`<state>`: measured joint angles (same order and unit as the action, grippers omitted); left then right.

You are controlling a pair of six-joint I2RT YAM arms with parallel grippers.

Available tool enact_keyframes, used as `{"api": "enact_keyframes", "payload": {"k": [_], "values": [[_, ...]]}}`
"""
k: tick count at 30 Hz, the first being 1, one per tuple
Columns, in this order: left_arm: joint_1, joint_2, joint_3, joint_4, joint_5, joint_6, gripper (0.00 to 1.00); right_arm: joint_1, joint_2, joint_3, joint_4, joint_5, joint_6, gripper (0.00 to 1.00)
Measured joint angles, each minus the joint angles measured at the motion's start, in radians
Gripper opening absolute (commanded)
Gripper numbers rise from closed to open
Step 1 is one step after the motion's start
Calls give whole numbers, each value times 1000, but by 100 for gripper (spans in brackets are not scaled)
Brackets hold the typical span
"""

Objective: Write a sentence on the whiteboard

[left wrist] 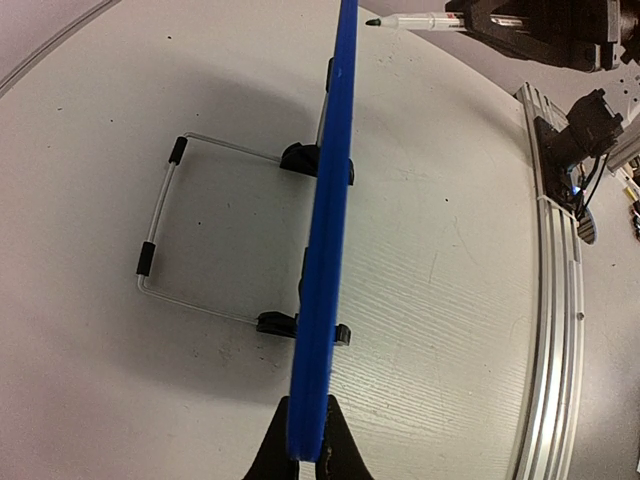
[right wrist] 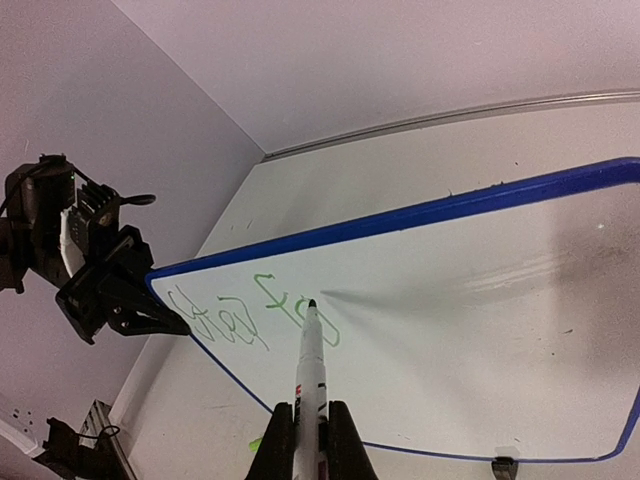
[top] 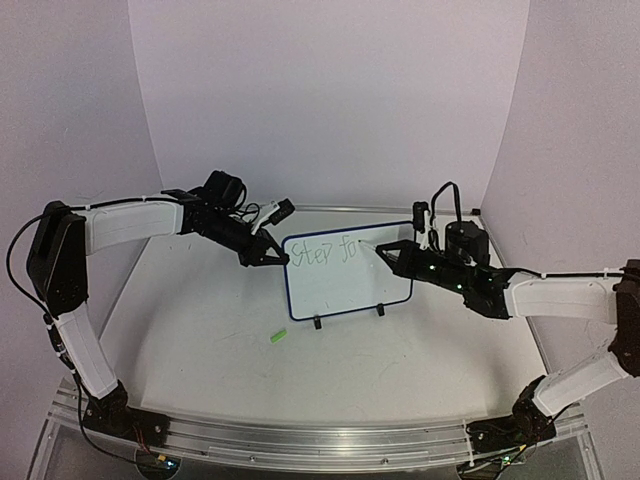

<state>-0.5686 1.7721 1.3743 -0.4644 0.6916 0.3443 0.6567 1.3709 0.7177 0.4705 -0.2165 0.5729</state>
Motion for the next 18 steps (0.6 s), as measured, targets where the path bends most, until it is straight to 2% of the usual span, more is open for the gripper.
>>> {"api": "enact_keyframes", "payload": {"k": [18], "values": [[0,0,0,0,-1,0,0,0,37,16,-12,4,-16,0]]}}
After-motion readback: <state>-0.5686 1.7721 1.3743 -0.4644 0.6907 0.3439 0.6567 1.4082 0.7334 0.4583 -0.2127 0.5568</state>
